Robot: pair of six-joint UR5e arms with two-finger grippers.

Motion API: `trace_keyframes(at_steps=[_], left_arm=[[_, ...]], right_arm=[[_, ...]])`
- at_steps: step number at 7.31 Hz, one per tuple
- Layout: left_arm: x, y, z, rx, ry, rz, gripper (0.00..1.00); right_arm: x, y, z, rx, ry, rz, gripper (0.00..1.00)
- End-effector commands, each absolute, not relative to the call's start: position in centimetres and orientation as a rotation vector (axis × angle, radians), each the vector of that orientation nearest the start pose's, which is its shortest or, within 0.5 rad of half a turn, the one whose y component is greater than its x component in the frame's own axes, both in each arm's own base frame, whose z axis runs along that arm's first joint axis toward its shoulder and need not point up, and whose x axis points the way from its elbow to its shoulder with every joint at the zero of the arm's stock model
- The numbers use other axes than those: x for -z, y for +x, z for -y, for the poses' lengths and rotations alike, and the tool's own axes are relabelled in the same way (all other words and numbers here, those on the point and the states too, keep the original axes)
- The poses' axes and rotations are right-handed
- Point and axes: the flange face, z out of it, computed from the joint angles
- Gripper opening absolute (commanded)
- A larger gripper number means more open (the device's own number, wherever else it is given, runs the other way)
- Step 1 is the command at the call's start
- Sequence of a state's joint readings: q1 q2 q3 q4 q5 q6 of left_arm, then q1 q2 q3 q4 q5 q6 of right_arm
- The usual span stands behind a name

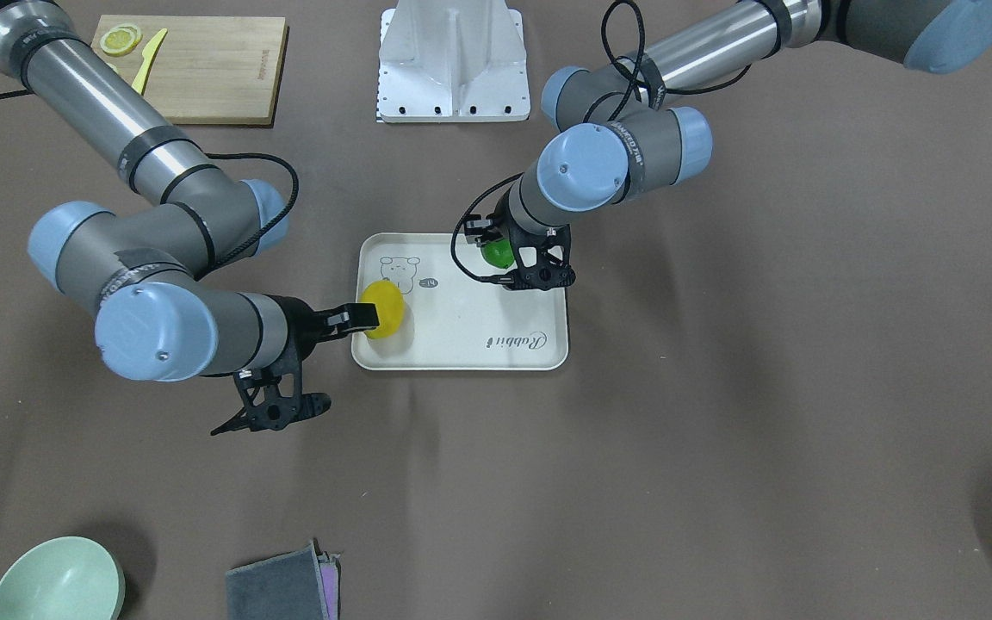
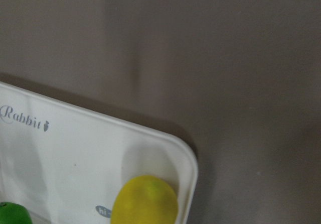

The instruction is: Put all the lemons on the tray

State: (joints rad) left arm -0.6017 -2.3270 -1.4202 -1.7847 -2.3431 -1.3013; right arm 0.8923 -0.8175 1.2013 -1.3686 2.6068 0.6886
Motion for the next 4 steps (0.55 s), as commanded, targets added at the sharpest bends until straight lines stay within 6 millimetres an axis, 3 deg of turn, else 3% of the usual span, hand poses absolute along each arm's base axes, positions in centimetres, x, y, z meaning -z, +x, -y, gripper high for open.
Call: trace_keyframes(at_steps=[1, 2, 3, 4], left_arm=[[-23.8, 58.1, 47.8, -0.005, -0.290, -1.005, 0.00], [-24.0, 57.7, 48.3, 0.002, -0.284, -1.004, 0.00], [-24.1, 57.3, 48.8, -0.004, -0.274, -1.004, 0.02], [-24.3, 57.2, 48.9, -0.005, -0.274, -1.001, 0.78]], right_arm=[[-35.8, -36.2, 63.8, 0.339, -0.054, 1.157, 0.99], [-37.7, -32.7, 62.2, 0.336, -0.025, 1.160, 0.99], [-41.2, -29.3, 60.3, 0.296, -0.034, 1.150, 0.99], [-44.1, -26.3, 58.4, 0.266, -0.038, 1.139, 0.99]])
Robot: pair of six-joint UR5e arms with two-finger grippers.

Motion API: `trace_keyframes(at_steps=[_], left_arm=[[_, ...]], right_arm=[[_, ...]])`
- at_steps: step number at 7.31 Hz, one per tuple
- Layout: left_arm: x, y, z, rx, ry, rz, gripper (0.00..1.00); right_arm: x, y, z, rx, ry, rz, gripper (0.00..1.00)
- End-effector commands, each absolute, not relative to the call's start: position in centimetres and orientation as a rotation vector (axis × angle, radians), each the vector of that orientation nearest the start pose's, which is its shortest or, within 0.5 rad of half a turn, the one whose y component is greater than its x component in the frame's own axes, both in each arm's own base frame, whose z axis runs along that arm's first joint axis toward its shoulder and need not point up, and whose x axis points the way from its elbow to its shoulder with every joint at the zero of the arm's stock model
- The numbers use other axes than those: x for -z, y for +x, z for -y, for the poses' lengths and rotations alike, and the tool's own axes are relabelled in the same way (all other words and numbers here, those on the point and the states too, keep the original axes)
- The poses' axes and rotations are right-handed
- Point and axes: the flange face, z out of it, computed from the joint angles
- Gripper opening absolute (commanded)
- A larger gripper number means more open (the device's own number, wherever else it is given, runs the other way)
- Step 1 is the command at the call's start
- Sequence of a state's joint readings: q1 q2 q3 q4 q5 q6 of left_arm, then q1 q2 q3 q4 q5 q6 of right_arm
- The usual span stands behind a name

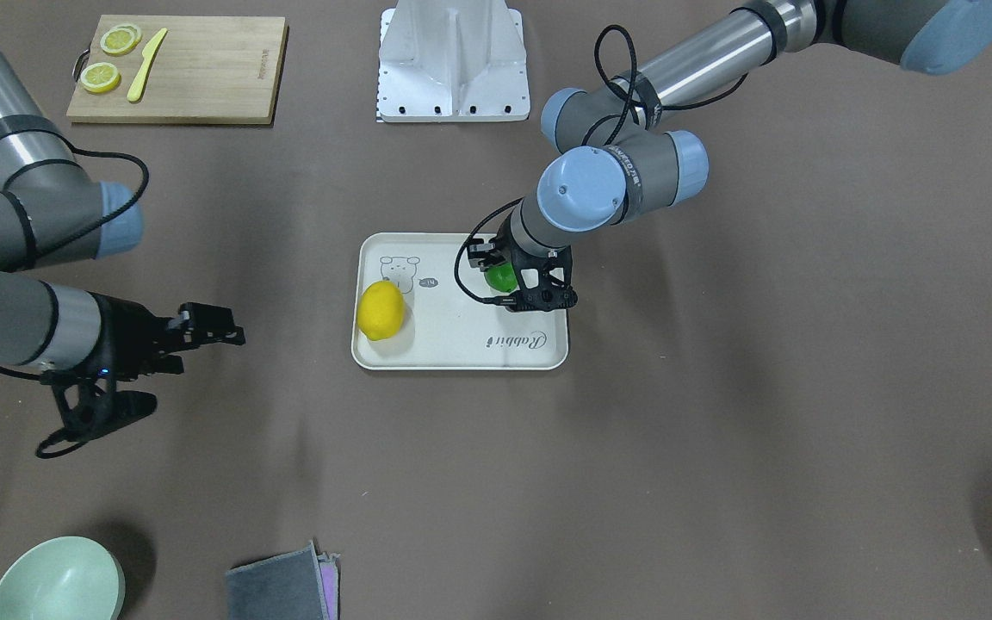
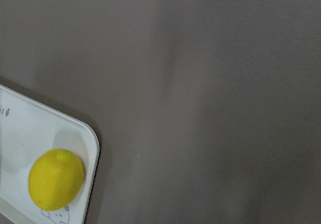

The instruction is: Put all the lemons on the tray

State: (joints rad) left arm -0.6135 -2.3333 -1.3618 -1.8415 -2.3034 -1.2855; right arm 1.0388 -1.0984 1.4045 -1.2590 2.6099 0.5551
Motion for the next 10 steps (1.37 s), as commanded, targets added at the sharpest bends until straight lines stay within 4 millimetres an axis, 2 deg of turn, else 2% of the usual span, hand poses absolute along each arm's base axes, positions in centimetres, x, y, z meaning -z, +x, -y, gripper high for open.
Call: trace_keyframes(at_steps=[1, 2, 3, 4, 5, 6, 7, 8, 9, 10], left_arm=[[-24.4, 56.7, 49.4, -0.016, -0.218, -0.997, 0.98], [-24.3, 56.4, 49.8, -0.021, -0.208, -0.996, 0.98], [-24.2, 55.0, 50.9, 0.003, -0.200, -0.989, 0.98], [-25.0, 51.6, 52.6, 0.059, -0.193, -0.953, 0.98], [-26.5, 46.7, 54.5, 0.078, -0.145, -0.949, 0.98], [-28.2, 41.7, 55.6, 0.027, -0.086, -0.918, 0.98], [-29.3, 36.7, 57.8, -0.036, -0.041, -0.850, 0.98], [-31.5, 31.9, 59.8, -0.062, 0.036, -0.756, 0.98], [-36.4, 27.5, 60.7, -0.031, 0.015, -0.685, 0.98], [-40.2, 22.7, 61.2, 0.000, -0.002, -0.653, 0.98]], right_arm=[[-46.3, -24.4, 56.0, 0.265, -0.038, 1.128, 0.99], [-47.9, -21.8, 53.7, 0.247, -0.030, 1.120, 0.99], [-49.1, -19.9, 50.1, 0.270, -0.017, 1.114, 0.99], [-50.6, -17.2, 48.5, 0.312, 0.096, 1.021, 0.99], [-52.9, -13.3, 49.1, 0.302, 0.181, 0.914, 0.99], [-55.3, -9.3, 48.7, 0.227, 0.173, 0.881, 0.99], [-57.0, -6.2, 48.2, 0.155, 0.158, 0.867, 0.99], [-58.5, -3.2, 47.4, 0.079, 0.131, 0.846, 0.99], [-60.2, 0.0, 45.3, 0.025, 0.124, 0.827, 0.99], [-61.2, 2.7, 44.2, 0.007, 0.141, 0.817, 0.99]])
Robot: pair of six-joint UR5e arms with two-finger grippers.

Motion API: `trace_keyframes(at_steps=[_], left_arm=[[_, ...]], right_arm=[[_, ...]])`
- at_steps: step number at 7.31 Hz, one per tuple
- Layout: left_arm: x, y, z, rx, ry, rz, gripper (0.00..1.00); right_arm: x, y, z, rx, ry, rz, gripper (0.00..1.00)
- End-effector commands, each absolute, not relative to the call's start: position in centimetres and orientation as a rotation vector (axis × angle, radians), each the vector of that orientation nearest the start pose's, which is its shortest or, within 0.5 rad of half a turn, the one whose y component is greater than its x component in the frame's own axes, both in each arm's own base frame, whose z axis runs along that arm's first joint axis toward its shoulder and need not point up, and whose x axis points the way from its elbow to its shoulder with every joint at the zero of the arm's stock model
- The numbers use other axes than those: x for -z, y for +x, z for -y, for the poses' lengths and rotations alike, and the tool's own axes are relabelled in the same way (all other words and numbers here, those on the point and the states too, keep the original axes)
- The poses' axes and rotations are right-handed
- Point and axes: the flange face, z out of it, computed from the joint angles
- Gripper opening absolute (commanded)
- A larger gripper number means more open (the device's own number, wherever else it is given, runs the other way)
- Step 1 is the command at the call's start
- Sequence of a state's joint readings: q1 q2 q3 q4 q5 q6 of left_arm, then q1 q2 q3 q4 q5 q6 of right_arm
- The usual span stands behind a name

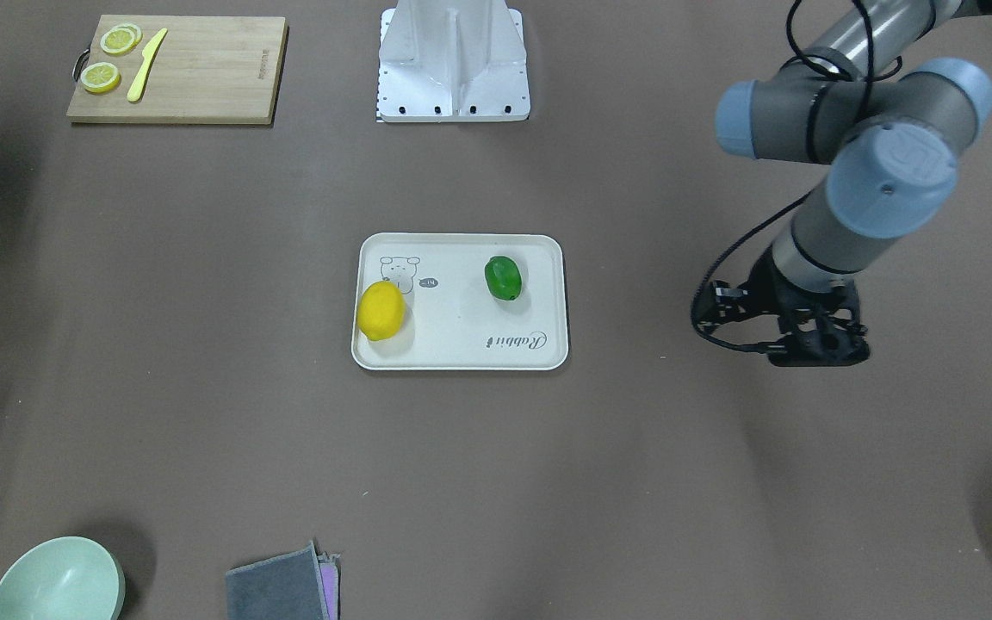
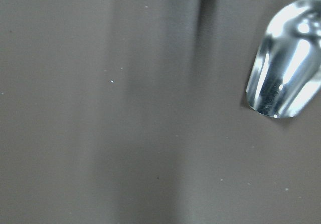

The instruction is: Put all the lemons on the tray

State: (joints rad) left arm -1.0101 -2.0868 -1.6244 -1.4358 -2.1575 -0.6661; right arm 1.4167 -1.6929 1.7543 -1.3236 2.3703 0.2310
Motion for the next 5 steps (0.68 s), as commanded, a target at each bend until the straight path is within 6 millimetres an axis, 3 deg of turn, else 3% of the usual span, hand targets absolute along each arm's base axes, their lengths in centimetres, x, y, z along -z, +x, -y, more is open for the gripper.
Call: trace_keyframes(at_steps=[1, 2, 3, 5], left_arm=[[-44.5, 18.2, 61.2, -0.089, 0.009, -0.618, 0.98], [-49.5, 13.7, 60.2, -0.148, -0.005, -0.595, 0.98], [-53.8, 8.2, 58.3, -0.101, -0.025, -0.596, 0.98], [-53.7, 5.3, 57.8, -0.055, -0.013, -0.593, 0.98]], right_arm=[[-61.7, 4.7, 43.9, -0.042, 0.121, 0.808, 0.98], [-62.3, 5.9, 43.5, -0.045, 0.118, 0.771, 0.98], [-63.3, 7.0, 43.3, -0.015, 0.130, 0.720, 0.98], [-64.3, 7.6, 42.7, -0.065, 0.033, 0.699, 0.99]])
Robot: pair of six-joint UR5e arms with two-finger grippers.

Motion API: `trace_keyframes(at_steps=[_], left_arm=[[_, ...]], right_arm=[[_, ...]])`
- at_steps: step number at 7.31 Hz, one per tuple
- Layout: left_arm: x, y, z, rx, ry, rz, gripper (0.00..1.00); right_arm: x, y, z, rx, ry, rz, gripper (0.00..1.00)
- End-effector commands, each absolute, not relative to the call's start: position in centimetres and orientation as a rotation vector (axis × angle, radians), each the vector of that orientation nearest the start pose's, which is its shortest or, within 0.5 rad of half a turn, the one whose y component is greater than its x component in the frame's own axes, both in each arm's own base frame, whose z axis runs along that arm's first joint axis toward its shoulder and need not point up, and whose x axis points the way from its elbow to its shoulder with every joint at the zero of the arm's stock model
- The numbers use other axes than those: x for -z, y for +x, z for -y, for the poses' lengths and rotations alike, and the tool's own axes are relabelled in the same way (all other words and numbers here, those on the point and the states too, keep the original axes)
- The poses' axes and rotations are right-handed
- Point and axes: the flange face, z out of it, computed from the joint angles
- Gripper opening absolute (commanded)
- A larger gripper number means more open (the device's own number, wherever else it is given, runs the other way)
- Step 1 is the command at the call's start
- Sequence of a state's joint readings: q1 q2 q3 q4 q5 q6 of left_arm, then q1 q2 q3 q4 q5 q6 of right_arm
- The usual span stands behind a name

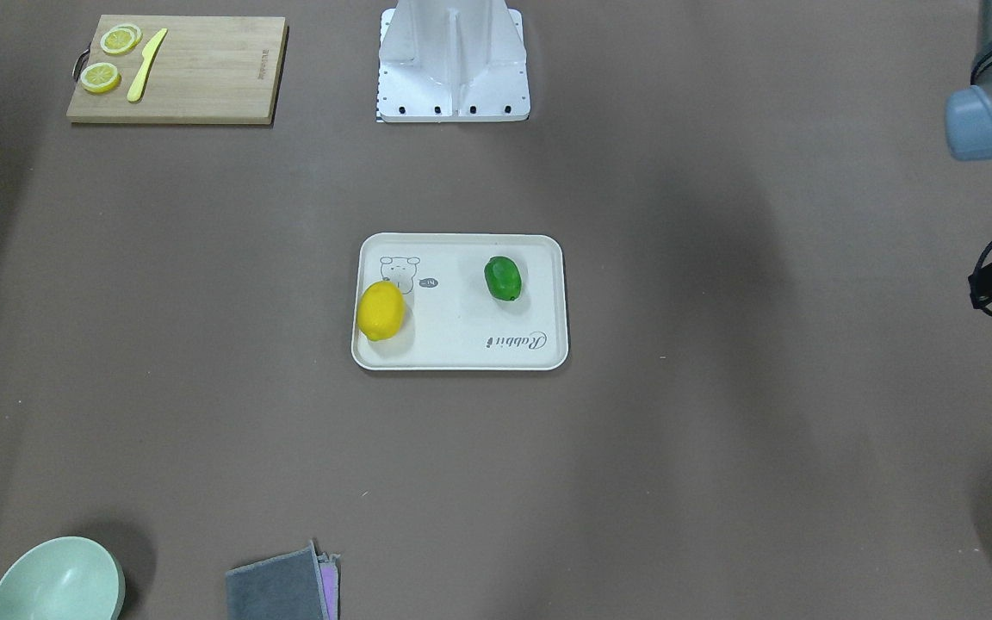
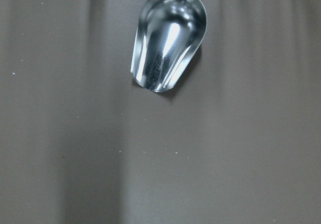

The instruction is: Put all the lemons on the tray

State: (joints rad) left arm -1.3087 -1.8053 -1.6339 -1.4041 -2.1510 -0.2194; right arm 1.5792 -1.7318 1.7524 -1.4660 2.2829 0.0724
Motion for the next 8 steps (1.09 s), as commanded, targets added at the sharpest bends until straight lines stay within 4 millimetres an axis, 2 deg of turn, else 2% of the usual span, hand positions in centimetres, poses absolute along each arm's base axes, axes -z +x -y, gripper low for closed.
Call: trace_keyframes(at_steps=[1, 3, 4, 5, 7, 8], left_arm=[[-53.7, 2.0, 57.1, -0.001, 0.000, -0.593, 0.98], [-54.8, 0.2, 52.9, 0.016, 0.000, -0.590, 0.98], [-55.0, -1.5, 52.6, -0.004, 0.019, -0.593, 0.98], [-56.5, -4.4, 51.3, -0.043, 0.040, -0.592, 0.98], [-58.5, -7.0, 49.1, -0.073, 0.057, -0.614, 0.98], [-59.1, -7.5, 48.7, -0.116, 0.060, -0.612, 0.98]], right_arm=[[-64.6, 7.7, 42.7, -0.085, 0.006, 0.705, 0.99], [-64.1, 7.6, 42.7, -0.109, -0.001, 0.728, 0.99], [-63.9, 7.4, 42.6, -0.131, -0.034, 0.777, 0.99], [-63.5, 7.4, 42.7, -0.132, -0.035, 0.790, 0.99], [-63.3, 7.5, 42.6, -0.133, -0.031, 0.787, 1.00], [-63.2, 7.4, 42.7, -0.132, -0.032, 0.788, 1.00]])
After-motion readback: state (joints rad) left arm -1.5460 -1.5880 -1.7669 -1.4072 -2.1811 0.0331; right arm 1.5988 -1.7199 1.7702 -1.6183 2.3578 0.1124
